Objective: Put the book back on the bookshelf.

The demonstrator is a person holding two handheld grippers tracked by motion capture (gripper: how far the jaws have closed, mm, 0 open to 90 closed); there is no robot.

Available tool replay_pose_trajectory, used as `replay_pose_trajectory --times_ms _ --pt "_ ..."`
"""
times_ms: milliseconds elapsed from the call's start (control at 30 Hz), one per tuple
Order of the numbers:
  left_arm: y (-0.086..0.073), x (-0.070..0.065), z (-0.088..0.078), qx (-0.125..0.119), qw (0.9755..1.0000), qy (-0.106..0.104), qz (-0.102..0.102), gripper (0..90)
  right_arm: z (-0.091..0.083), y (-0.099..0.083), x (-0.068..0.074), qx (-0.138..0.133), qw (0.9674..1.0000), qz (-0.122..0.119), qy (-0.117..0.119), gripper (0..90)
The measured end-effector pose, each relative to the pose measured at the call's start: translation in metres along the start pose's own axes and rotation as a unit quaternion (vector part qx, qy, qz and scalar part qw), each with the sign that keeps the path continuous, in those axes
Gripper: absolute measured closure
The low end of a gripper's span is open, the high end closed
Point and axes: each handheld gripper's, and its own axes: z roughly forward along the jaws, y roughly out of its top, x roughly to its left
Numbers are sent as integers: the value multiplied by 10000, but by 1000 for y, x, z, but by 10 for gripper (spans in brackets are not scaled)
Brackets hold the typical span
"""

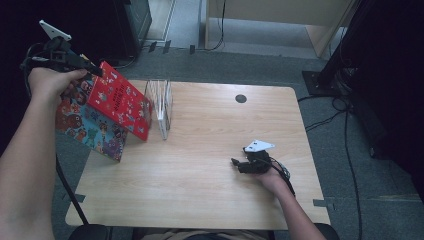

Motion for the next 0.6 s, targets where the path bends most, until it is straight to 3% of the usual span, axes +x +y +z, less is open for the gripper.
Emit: replay_pose_trajectory --times_ms 400,600 --pt "-6 -3 0 -38 9999 -140 6 475 0 0 0 7 10000 -6 13 320" --pt "-10 -12 -1 -54 9997 -204 121 467 1 1 -1 10 10000 -54 44 314"
